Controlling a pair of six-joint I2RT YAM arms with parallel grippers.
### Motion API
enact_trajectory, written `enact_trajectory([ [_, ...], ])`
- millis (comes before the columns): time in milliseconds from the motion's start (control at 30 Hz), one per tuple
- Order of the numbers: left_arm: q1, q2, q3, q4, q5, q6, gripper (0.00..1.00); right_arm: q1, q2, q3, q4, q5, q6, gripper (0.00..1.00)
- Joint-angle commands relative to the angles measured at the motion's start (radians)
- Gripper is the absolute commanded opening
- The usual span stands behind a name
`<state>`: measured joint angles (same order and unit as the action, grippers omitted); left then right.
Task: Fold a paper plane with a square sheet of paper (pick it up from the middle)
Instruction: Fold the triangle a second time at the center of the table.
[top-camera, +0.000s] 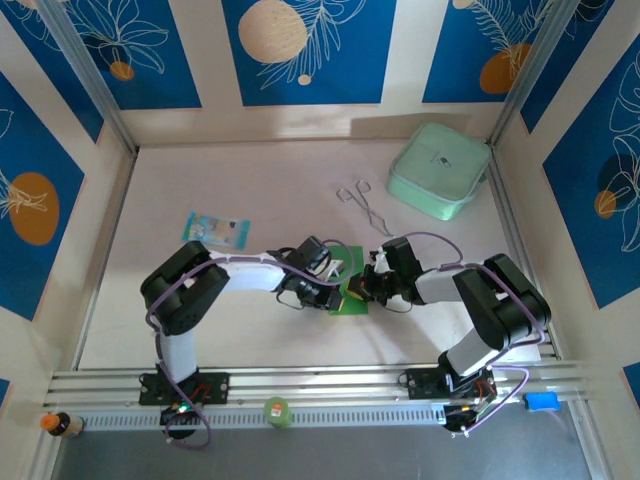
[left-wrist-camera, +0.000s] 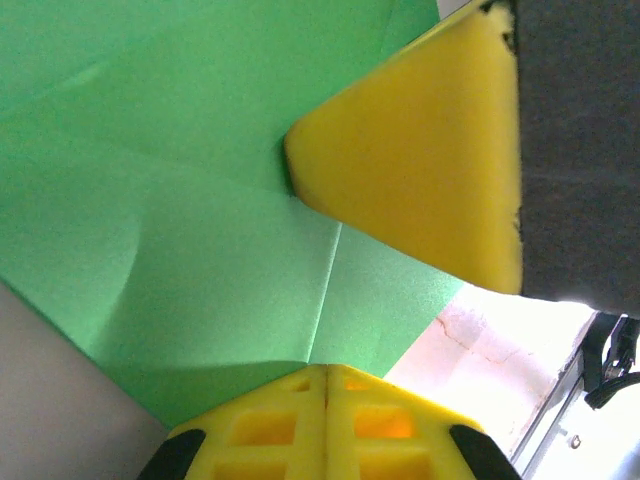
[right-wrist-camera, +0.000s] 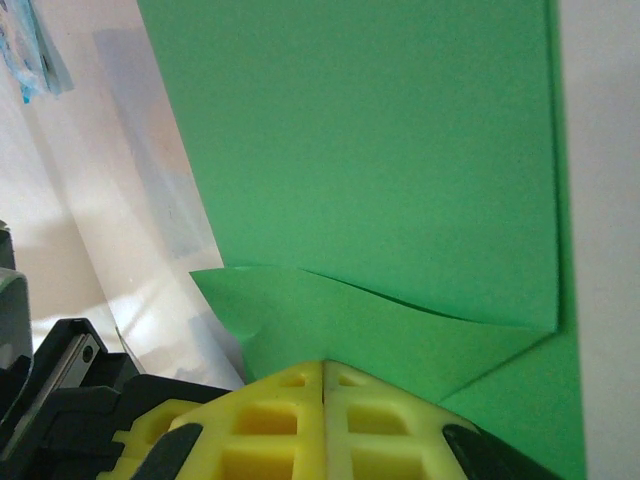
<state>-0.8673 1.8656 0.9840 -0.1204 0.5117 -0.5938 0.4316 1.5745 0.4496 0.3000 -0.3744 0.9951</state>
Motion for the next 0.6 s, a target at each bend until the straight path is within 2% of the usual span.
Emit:
enact_trajectory([
  [0, -0.008, -0.018, -0.042, -0.053, -0.031, 0.022, 0.0, -0.021, 0.013, -0.024, -0.102, 0.058, -0.016, 0.0],
  [367, -0.007, -0.089, -0.141, -0.046, -0.045, -0.014, 0.01, -0.031, 0.01, -0.022, -0.104, 0.052, -0.019, 0.0],
  [567, -0.007, -0.176, -0.199, 0.004, -0.065, -0.054, 0.0, -0.031, 0.01, -0.021, -0.101, 0.045, -0.018, 0.0],
])
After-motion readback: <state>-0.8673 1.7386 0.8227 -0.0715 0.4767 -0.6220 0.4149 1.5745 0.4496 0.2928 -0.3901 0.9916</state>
